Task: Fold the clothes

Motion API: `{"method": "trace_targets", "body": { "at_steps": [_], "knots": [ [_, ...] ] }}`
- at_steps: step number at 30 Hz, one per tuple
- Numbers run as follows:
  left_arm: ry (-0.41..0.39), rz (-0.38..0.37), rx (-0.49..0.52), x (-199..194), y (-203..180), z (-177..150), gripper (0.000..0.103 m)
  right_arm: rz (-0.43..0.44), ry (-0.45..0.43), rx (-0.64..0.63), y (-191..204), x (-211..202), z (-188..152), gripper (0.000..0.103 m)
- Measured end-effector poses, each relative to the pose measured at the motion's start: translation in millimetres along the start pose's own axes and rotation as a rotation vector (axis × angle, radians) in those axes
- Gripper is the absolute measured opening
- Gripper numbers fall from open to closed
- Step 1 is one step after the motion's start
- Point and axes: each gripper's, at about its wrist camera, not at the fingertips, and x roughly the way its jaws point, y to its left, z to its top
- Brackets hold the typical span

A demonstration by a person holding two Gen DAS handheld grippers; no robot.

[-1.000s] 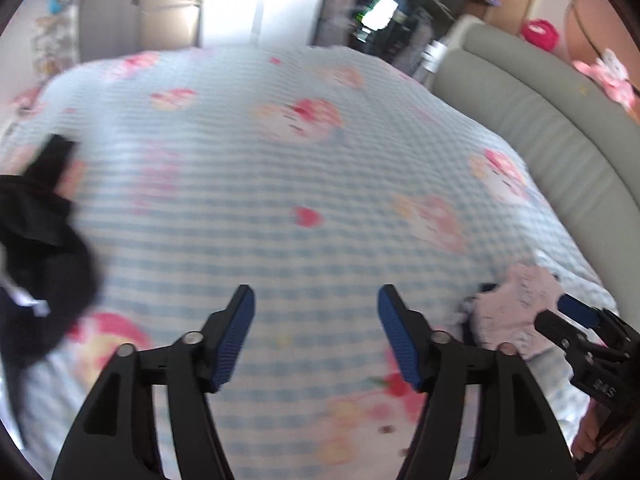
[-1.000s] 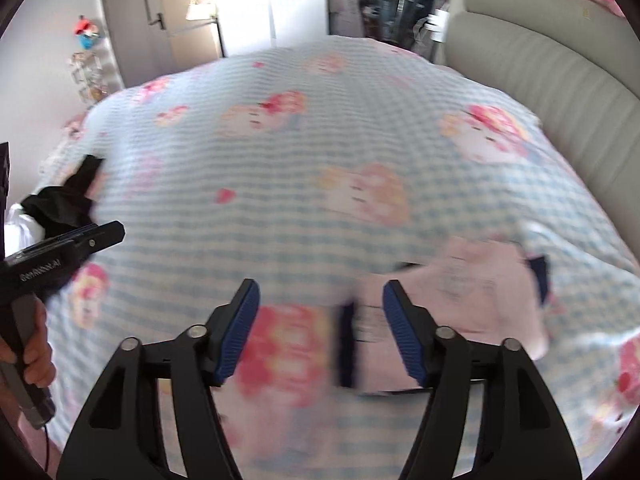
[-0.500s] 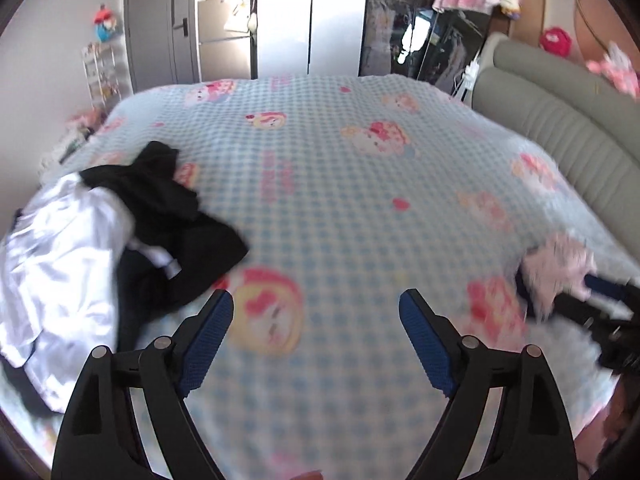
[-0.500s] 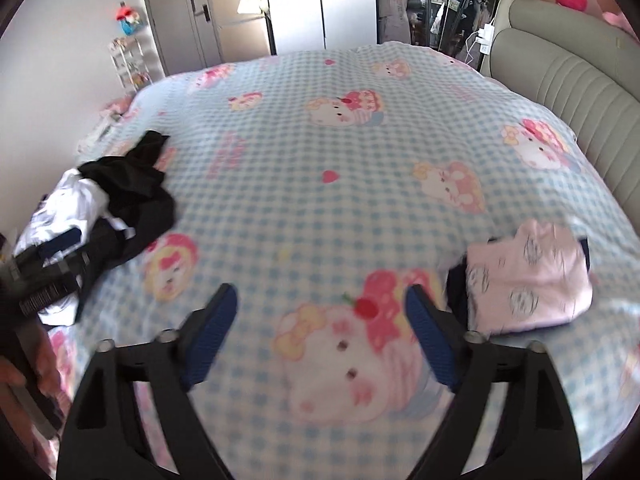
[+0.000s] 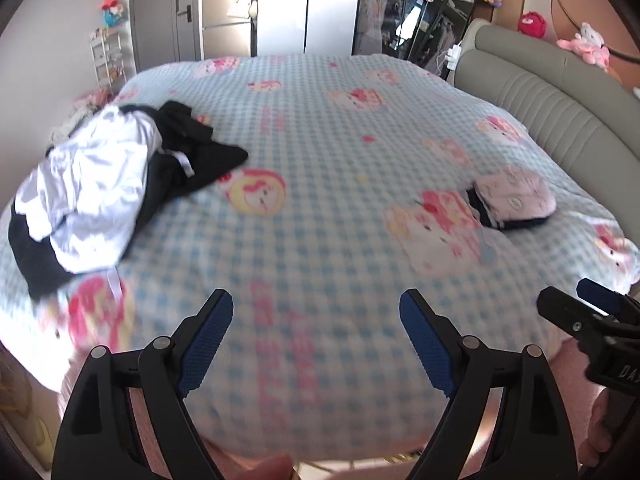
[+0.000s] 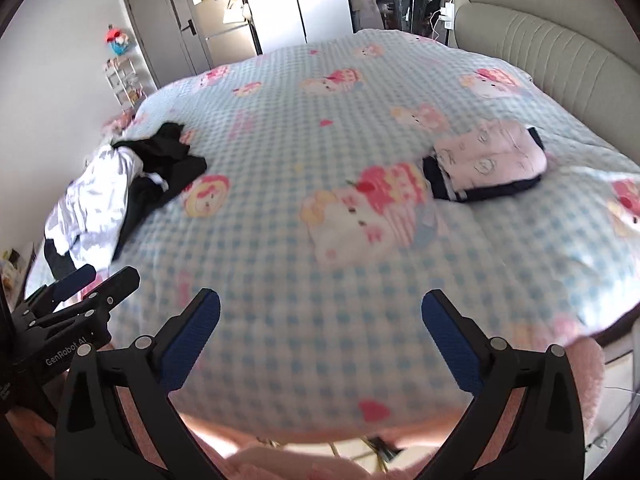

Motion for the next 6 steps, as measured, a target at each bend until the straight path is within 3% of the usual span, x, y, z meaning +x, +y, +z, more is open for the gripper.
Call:
{"method": "trace_targets", "body": {
  "at_steps": [3,6],
  "knots": [
    [-0.016,0.016,0.001,-5.3,-5.1,-9.8,0.087,-0.036,-0.007,-0.026,-0.7,-4.8,-12.3,0.102],
    [-0.018,-0.007,-0.007,-7.5,-5.3,-8.4,0.087,-0.017,0.016,-0.021,-3.6,-0.9,-15.1,0.102]
  ]
}}
